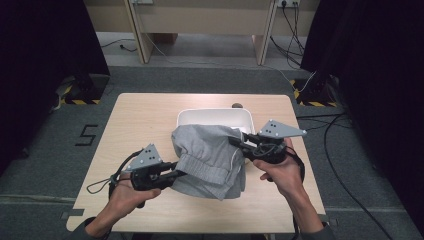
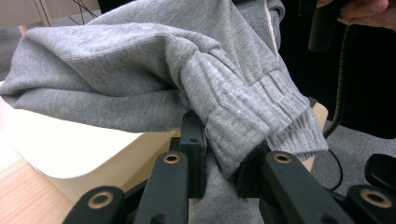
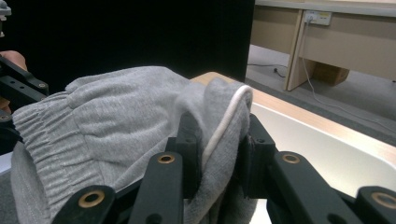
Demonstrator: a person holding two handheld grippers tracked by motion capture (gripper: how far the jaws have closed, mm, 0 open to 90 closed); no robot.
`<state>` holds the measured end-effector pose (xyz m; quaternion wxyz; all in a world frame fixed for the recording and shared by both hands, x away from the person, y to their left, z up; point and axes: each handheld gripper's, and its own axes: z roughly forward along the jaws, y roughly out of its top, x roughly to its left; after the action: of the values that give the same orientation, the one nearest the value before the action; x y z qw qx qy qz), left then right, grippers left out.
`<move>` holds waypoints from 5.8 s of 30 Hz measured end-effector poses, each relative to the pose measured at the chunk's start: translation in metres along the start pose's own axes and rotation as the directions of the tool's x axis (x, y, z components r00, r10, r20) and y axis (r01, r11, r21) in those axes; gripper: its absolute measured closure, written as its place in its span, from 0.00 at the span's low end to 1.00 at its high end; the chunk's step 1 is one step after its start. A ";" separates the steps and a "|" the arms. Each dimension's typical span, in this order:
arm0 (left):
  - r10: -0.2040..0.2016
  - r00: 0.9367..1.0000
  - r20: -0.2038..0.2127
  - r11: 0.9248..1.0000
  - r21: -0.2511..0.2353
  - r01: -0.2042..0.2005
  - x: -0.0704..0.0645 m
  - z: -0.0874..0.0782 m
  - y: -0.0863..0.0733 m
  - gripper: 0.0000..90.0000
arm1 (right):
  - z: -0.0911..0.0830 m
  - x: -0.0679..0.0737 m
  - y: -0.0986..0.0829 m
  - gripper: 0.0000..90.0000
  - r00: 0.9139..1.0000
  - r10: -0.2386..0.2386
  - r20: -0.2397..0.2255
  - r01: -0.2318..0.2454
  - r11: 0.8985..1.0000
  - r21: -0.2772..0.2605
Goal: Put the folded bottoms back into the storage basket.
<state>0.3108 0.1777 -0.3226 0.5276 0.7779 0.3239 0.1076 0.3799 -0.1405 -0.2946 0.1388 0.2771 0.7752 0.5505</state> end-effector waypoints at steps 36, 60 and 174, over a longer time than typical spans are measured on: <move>-0.098 0.992 -0.076 0.995 0.011 0.099 0.069 0.067 0.045 0.85 | 0.071 -0.089 0.044 0.82 0.997 0.030 0.071 -0.039 0.993 0.115; -0.160 0.976 -0.150 0.976 0.124 0.179 0.107 0.122 0.019 0.85 | 0.131 -0.131 0.000 0.82 0.983 0.120 0.142 -0.149 0.964 0.219; -0.170 0.982 -0.083 0.980 0.086 0.178 0.059 0.058 -0.020 0.24 | 0.089 -0.056 -0.037 0.37 0.986 0.068 0.155 -0.109 0.956 0.274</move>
<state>0.3779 0.1751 -0.3751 0.4854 0.7658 0.4151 0.0750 0.4611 -0.1129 -0.3652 0.1288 0.3676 0.8202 0.4189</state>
